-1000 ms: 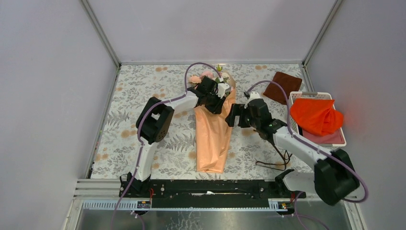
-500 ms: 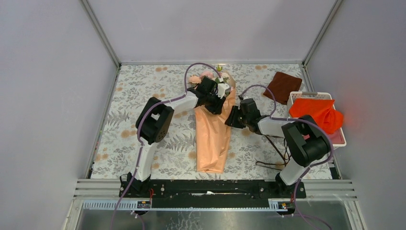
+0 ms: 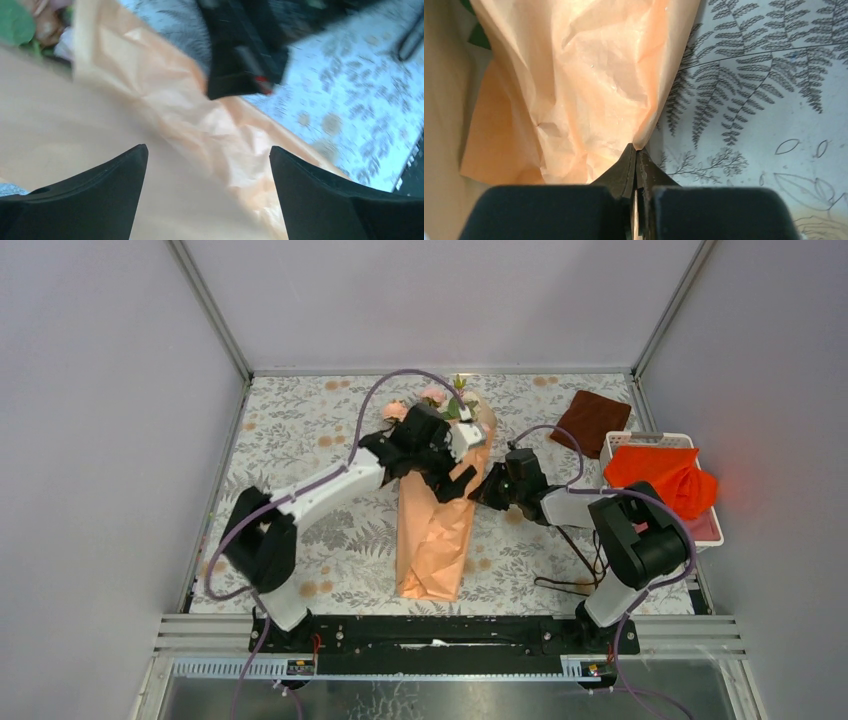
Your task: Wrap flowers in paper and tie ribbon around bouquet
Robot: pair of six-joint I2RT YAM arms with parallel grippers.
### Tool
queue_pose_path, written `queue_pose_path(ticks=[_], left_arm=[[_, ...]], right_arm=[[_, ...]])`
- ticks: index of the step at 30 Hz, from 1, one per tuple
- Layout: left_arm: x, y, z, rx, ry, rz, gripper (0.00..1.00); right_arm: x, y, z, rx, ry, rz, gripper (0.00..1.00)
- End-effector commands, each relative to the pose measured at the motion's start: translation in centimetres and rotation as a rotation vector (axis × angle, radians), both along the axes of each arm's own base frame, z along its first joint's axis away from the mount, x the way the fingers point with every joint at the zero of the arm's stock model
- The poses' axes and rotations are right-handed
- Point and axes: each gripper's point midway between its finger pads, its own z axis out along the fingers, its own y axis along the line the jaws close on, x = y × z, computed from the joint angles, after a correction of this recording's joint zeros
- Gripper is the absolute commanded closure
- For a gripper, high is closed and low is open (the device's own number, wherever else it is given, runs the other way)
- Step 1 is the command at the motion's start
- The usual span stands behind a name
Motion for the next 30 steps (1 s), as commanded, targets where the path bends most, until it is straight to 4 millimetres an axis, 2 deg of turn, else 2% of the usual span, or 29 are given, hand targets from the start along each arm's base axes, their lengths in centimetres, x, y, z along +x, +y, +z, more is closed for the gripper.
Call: queue_pose_path(ticks=[1,2,5,7,9,11,14,15,16,18,19,21,23,25,27,29,30], left_arm=[[-4.8,1.4,-2.7,0.196,-0.086,-0.106,0.01],[-4.6,2.0,-3.6,0.232,-0.103,-0.089,0.01],[-1.3,4.4,-6.3,0.239,-0.159,0.012,0.01],[0.2,5.3,-7.3,0.192,-0.167,0.005,0.01],[0.6,5.5,-7.4,0.155,-0.195,-0.035,0.01],[-0.8,4.4,-5.7,0.099,-0.171,-0.115,0.01],[-4.3,2.4,-0.1,-0.01,-0.113,-0.226,0.01],[-4.7,2.5,2.0,-0.032,-0.12,-0.219,0.01],[-4.1,3.4,3.8,-0.03,-0.146,-0.163,0.01],[-2.1,7.2,6.0,-0.041,-0.125,0.033,0.01],[-1.0,9.8,6.3,-0.051,-0.08,0.139,0.01],[1.2,16.0,5.5,-0.081,0.015,0.361,0.02],[2.0,22.7,2.4,-0.113,0.109,0.576,0.02],[2.1,28.3,-0.6,-0.167,0.206,0.766,0.01],[1.6,31.8,-3.6,-0.232,0.331,0.89,0.01],[1.1,33.6,-6.7,-0.303,0.471,0.968,0.01],[0.8,33.7,-7.9,-0.338,0.533,0.986,0.01]], right_arm=[[0.9,1.3,3.9,0.143,-0.03,-0.057,1.0],[0.9,1.4,3.6,0.148,-0.015,-0.065,1.0],[0.8,1.7,2.6,0.149,0.014,-0.058,1.0],[0.7,1.5,1.3,0.13,0.035,-0.061,1.0],[0.6,1.4,0.4,0.116,0.05,-0.062,1.0],[0.5,1.2,-0.2,0.1,0.053,-0.058,1.0],[0.5,0.8,-0.9,0.077,0.055,-0.07,1.0],[0.6,0.7,-1.0,0.068,0.055,-0.07,1.0],[0.5,0.6,-1.2,0.054,0.057,-0.068,1.0],[0.3,0.3,-1.4,0.045,0.056,-0.07,1.0],[0.4,0.3,-1.3,0.046,0.053,-0.072,1.0],[0.4,0.5,-1.3,0.049,0.053,-0.065,1.0],[0.6,0.6,-1.4,0.048,0.053,-0.059,1.0],[0.7,0.7,-1.4,0.047,0.052,-0.055,1.0],[0.8,0.8,-1.4,0.046,0.052,-0.051,1.0],[0.9,0.8,-1.3,0.045,0.049,-0.047,1.0],[0.9,0.9,-1.2,0.045,0.047,-0.046,1.0]])
